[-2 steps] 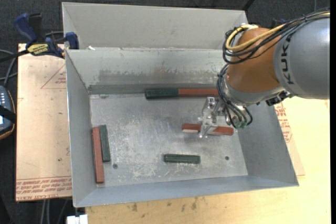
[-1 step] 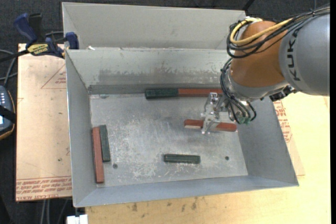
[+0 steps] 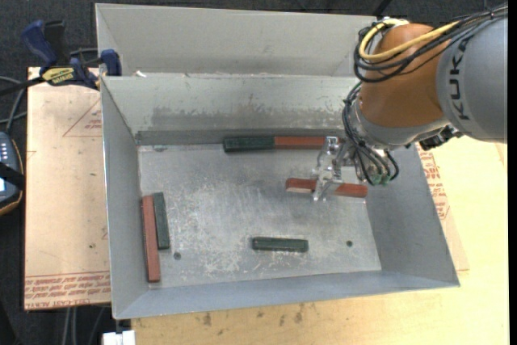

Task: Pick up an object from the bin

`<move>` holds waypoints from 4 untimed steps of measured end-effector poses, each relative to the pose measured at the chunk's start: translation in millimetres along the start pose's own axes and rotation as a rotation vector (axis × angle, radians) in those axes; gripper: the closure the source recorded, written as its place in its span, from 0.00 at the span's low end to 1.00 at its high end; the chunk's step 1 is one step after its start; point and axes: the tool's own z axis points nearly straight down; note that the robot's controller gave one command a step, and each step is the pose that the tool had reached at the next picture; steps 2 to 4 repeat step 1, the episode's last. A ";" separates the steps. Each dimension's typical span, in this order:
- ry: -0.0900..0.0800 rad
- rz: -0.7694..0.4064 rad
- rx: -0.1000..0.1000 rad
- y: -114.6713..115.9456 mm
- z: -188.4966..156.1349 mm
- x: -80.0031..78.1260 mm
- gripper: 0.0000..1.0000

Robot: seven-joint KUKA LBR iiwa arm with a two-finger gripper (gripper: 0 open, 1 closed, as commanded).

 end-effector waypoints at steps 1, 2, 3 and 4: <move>-0.002 0.000 0.000 0.1 -9.2 -0.5 1.00; -0.002 0.000 0.000 0.1 -9.2 -0.5 1.00; -0.002 0.000 0.000 0.1 -9.2 -0.5 1.00; -0.002 0.000 0.000 0.1 -9.2 -0.5 1.00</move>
Offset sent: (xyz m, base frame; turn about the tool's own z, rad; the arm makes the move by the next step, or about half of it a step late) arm 0.0001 0.0001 0.0101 0.0000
